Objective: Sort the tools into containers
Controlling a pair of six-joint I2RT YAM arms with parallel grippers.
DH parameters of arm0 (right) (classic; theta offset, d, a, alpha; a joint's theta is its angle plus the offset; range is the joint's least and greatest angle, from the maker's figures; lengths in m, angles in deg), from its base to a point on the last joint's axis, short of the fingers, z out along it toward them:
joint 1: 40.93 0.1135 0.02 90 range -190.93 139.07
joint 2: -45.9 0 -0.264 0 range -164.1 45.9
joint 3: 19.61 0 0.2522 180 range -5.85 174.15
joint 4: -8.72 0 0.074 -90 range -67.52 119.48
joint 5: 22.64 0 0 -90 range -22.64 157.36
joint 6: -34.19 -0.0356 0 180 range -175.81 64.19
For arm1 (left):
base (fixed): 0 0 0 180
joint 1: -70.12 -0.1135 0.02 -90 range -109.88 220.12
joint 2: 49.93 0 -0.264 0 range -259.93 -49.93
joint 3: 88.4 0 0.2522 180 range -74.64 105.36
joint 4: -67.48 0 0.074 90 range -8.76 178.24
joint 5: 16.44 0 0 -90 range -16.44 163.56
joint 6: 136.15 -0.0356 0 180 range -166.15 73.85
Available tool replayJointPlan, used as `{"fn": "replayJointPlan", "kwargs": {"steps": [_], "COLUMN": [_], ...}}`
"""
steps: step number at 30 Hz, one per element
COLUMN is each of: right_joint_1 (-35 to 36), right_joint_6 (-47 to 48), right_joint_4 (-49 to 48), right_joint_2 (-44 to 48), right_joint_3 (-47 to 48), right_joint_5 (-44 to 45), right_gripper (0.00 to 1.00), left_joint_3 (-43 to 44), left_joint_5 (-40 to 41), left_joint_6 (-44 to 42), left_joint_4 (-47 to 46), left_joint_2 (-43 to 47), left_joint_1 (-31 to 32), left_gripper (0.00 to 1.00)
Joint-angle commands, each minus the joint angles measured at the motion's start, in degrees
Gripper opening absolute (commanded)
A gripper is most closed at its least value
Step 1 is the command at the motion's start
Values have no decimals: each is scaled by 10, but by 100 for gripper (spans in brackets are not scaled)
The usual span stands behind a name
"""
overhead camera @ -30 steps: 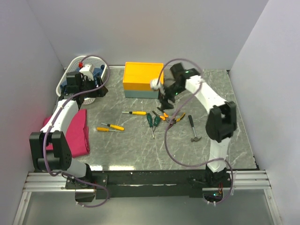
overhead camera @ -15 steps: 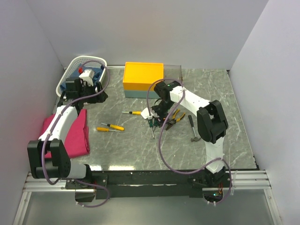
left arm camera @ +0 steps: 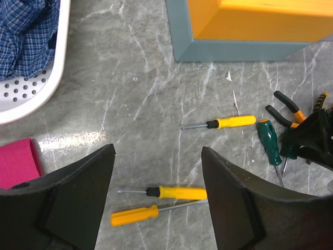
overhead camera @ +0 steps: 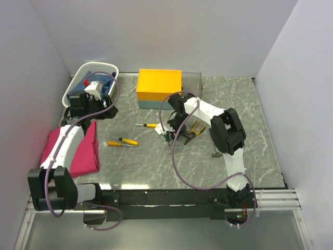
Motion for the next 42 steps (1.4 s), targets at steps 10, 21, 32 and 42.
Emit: {"fn": "replayJointPlan", "kwargs": {"steps": [10,21,32,42], "right_joint_1": [10,-33,-186,-188], "right_joint_6": [16,-171,-892,-988], "right_joint_4": [-80,-27,-336,-373], "right_joint_2": [26,129,100,19], "right_joint_3": [-66,41,177,226], "right_joint_5": [64,-81,-85,114], "right_gripper": [47,0,0,0], "left_joint_3": [2,30,66,59], "left_joint_5": [-19,-30,-47,-40], "left_joint_6": [17,17,64,84], "left_joint_4": [-41,-69,-119,-125], "left_joint_2": [13,-27,-110,-91], "left_joint_1": [-6,-5,8,12], "left_gripper": [74,74,72,72]}}
